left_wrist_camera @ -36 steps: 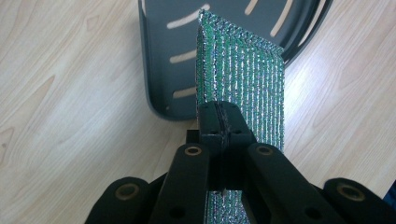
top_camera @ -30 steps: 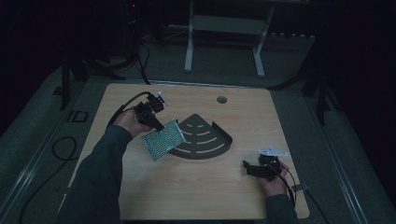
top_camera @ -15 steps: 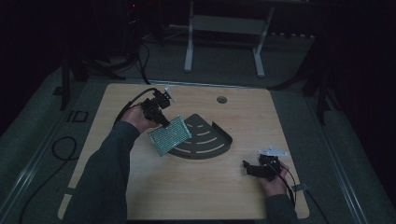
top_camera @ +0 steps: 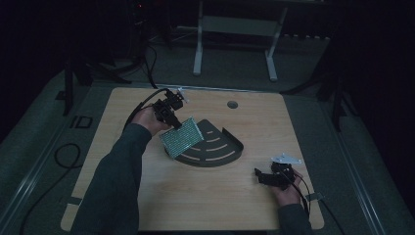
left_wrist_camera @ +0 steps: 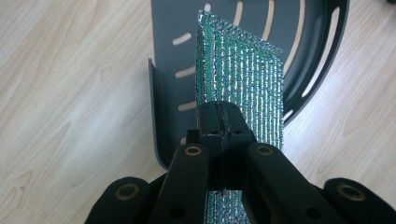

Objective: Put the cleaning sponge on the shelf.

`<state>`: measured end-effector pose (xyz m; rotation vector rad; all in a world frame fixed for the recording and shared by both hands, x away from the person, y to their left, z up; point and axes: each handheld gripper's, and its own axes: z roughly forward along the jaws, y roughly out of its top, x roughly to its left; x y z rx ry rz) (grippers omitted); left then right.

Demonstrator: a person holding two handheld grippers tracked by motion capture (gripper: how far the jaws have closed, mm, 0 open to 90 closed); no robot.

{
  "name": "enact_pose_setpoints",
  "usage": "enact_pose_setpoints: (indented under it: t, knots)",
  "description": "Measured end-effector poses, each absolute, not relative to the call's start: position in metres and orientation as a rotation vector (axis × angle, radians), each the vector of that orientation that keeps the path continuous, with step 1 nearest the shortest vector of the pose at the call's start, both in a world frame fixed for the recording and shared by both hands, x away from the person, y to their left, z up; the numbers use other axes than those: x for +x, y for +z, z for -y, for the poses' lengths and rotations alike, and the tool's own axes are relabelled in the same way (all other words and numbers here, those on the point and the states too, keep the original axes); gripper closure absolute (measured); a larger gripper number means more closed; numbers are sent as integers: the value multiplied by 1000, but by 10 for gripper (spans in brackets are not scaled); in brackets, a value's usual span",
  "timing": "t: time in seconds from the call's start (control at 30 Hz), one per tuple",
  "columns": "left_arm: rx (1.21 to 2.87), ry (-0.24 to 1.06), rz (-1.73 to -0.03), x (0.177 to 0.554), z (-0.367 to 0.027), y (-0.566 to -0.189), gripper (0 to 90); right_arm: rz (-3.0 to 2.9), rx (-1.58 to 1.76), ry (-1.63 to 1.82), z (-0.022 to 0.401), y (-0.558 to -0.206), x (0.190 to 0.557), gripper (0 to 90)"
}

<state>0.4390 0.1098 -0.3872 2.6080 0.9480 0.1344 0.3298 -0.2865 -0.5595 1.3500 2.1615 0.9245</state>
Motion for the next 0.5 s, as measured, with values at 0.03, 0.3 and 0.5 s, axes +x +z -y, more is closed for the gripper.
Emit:
enact_pose_setpoints:
  t: [0.03,0.3,0.5]
  knots:
    - [2606,139,-952,440,-109,-388,898,-2161,1349,925,287,-559,330,158]
    - [2605,147,-975,445,-107,-391,899,-2162,1352,925,286,-559,330,158]
    - [2577,153,-1007,451,-106,-394,899,-2162,1352,924,286,-559,330,158]
